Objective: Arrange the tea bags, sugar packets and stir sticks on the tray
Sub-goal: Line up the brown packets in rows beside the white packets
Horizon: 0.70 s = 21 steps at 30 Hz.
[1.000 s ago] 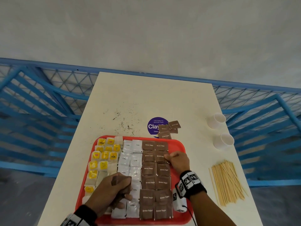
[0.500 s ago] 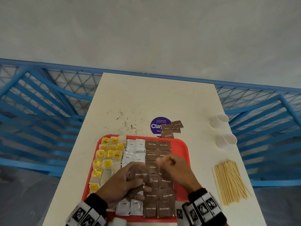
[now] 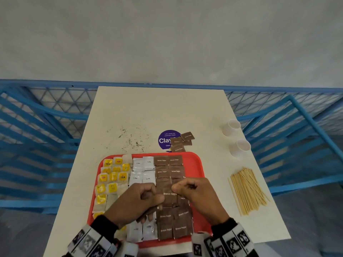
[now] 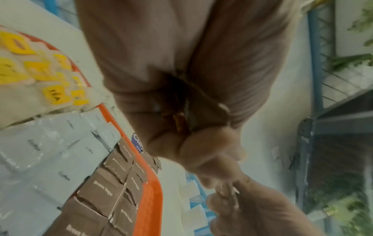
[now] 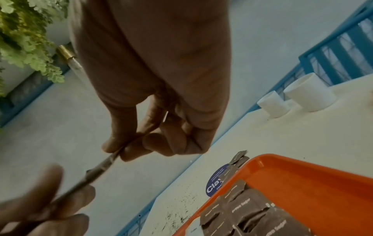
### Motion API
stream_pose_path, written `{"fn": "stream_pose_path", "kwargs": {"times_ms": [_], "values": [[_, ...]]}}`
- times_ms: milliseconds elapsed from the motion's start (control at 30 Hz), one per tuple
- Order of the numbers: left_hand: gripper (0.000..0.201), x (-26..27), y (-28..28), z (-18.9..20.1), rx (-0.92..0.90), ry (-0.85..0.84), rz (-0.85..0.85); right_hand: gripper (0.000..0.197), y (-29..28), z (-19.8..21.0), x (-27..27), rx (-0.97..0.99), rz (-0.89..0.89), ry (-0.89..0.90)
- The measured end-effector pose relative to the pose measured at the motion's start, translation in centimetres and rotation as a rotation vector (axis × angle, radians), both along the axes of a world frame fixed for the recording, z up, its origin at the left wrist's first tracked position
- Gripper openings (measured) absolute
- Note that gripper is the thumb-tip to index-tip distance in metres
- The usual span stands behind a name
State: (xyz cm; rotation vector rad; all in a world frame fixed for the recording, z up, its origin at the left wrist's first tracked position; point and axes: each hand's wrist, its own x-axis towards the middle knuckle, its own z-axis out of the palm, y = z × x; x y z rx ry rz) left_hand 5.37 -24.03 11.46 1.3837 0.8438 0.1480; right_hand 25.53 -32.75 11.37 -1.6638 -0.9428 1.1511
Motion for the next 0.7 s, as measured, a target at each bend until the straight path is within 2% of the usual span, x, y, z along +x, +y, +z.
{"fn": "stream_pose_path", "kwargs": {"times_ms": [133, 200, 267, 367, 467, 533, 700], "values": [[0.025, -0.1, 0.1, -0.1, 0.024, -0.034, -0.018, 0.013, -0.3, 0.0, -0.2, 0.009, -0.039, 0.140], [0.027, -0.4, 0.0, -0.1, -0.013, -0.053, -0.011, 0.022, -0.5, -0.3, -0.5, -0.033, -0.068, 0.303], [0.025, -0.5, -0.2, 0.0, -0.028, -0.052, 0.001, 0.037, -0.6, -0.7, -0.6, -0.056, -0.077, 0.383], [0.033, -0.7, -0.6, -0.3, -0.041, -0.079, 0.059, 0.041, -1.0, -0.8, -0.6, -0.094, 0.016, 0.300], [0.041, -1.0, -0.8, -0.9, -0.063, -0.074, 0.109, 0.021, -1.7, -0.4, -0.6, -0.115, 0.135, 0.202], [0.043, -1.2, -1.0, -1.3, -0.089, -0.083, 0.119, 0.019, -2.0, -0.4, -0.3, -0.105, 0.132, 0.153], [0.036, -1.0, -1.2, -1.5, -0.128, -0.079, 0.056, 0.024, -1.9, -0.4, -0.7, -0.071, 0.098, 0.225]]}}
